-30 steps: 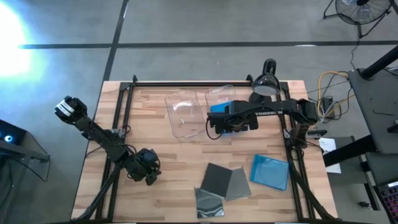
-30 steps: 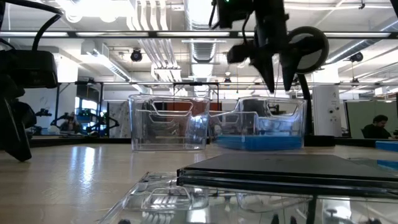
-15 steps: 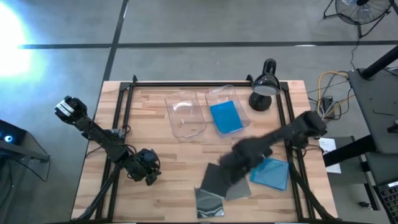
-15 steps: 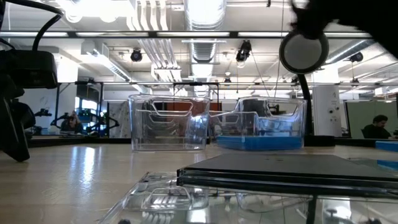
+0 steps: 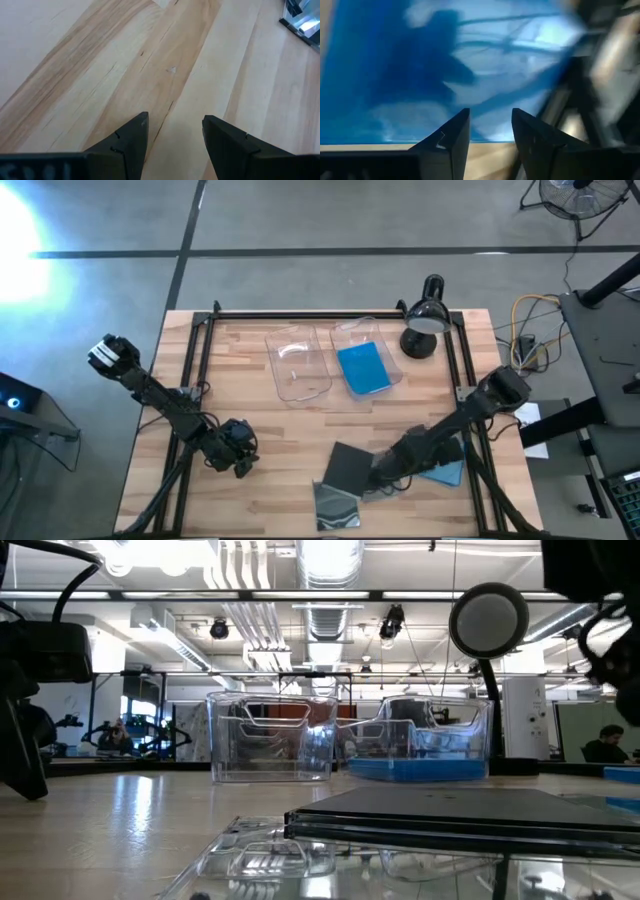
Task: Pick & place jewel cases by type
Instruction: Put the blue CD case into the right transparent bin
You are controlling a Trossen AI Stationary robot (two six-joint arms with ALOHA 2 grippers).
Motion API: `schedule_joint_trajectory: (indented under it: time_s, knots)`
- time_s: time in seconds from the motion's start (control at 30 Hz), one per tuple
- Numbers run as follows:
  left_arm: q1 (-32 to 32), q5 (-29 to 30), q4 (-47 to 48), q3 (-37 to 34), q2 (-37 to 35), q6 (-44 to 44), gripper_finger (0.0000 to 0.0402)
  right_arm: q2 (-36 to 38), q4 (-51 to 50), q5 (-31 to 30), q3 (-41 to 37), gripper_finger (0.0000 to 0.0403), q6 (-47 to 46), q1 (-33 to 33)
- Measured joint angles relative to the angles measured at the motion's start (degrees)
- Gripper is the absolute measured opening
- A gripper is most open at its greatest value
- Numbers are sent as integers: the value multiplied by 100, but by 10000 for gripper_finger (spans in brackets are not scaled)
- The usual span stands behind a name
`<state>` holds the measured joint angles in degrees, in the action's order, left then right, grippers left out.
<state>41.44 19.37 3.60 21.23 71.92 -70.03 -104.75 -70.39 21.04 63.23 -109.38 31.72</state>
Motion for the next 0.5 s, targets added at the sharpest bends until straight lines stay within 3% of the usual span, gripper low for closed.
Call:
schedule_joint_trajectory:
  time_s: [0.1,0.2,0.37,0.5]
  knots:
    - [-1,3,0,0,0,-151,170,22,613,-60,-160,134,-202,-111]
    - [-1,6,0,-2,0,-254,170,44,919,-539,-96,130,-429,-306]
    - [-9,72,0,-2,0,-265,170,15,1380,-2285,356,124,-176,-794]
    - [-58,86,-2,-2,0,-270,170,35,1916,-3325,895,120,869,-1090]
